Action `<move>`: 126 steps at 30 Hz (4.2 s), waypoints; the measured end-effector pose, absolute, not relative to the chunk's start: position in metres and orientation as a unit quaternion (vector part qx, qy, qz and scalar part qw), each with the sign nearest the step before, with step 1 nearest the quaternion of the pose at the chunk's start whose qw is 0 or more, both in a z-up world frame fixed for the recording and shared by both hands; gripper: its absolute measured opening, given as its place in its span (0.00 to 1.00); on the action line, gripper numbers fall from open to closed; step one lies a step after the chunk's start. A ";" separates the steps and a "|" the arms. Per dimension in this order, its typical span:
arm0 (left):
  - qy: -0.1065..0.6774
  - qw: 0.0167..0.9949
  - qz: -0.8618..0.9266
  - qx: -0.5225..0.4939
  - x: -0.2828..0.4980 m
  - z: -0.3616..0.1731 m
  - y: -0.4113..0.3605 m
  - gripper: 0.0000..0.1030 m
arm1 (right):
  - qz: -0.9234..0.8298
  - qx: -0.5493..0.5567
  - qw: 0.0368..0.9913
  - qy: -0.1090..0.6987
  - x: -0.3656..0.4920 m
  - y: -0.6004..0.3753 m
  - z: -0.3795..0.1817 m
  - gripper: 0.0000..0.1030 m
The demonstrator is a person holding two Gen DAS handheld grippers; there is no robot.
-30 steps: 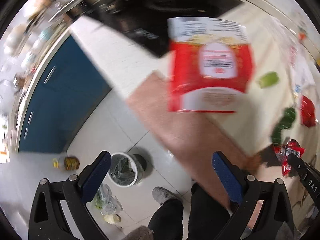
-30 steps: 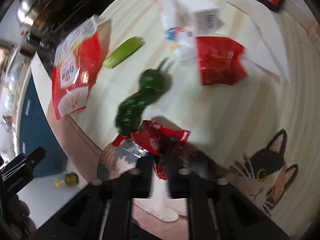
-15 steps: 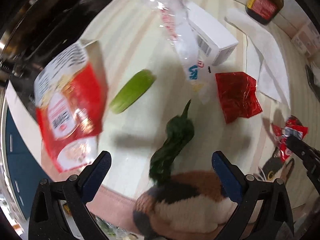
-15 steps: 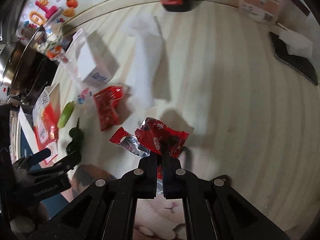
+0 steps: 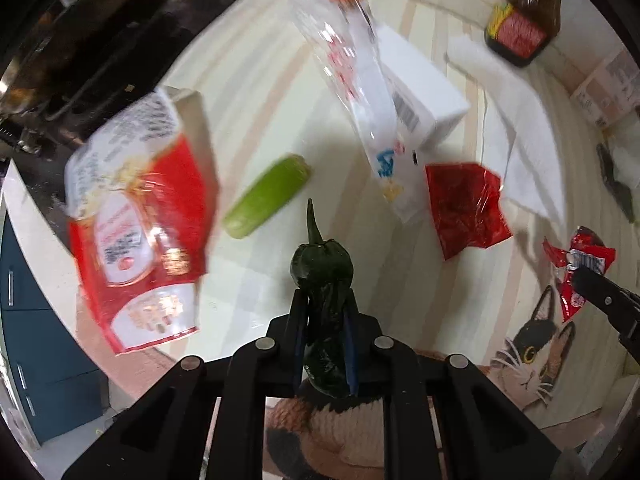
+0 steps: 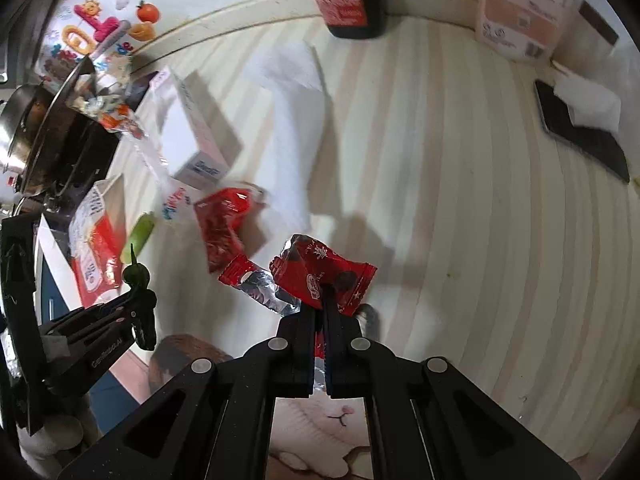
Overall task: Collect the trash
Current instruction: 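Grasp the green pepper with the left tool while the right tool grasps red wrappers, then carry pepper and red wrappers to the wastebasket and open both tools, then withdraw both tools and turn back toward the counter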
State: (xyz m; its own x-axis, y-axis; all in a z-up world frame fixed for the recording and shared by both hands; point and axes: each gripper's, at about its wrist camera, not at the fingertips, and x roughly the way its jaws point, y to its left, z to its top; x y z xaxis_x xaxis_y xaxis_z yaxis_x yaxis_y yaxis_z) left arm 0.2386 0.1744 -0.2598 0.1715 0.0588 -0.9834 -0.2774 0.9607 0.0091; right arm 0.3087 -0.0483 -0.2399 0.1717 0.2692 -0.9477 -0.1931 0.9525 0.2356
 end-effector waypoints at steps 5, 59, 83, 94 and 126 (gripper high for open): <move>0.595 0.784 0.141 -0.104 0.215 -0.216 0.196 0.12 | 0.182 0.018 0.772 0.609 0.306 -0.022 -0.214 0.02; 0.411 0.445 0.411 -0.681 -0.414 -0.742 0.502 0.35 | 0.470 -0.341 0.418 0.699 -0.226 0.479 -0.784 0.07; 0.447 0.472 0.581 -0.489 -0.431 -0.482 0.434 1.00 | 0.542 -0.465 0.512 0.477 -0.233 0.437 -0.523 1.00; 0.425 0.502 0.582 -0.479 -0.423 -0.350 0.380 1.00 | 0.572 -0.433 0.513 0.471 -0.228 0.390 -0.364 1.00; 0.427 0.672 0.555 -0.242 -0.187 -0.129 0.341 1.00 | 0.484 -0.121 0.686 0.530 0.044 0.210 -0.116 1.00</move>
State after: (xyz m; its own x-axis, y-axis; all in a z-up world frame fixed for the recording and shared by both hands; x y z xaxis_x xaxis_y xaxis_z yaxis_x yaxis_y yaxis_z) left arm -0.1867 0.3407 -0.1287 0.0200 0.5399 -0.8415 -0.9521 0.2672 0.1488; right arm 0.0435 0.2098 -0.1162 -0.0304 0.5357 -0.8439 -0.7921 0.5020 0.3472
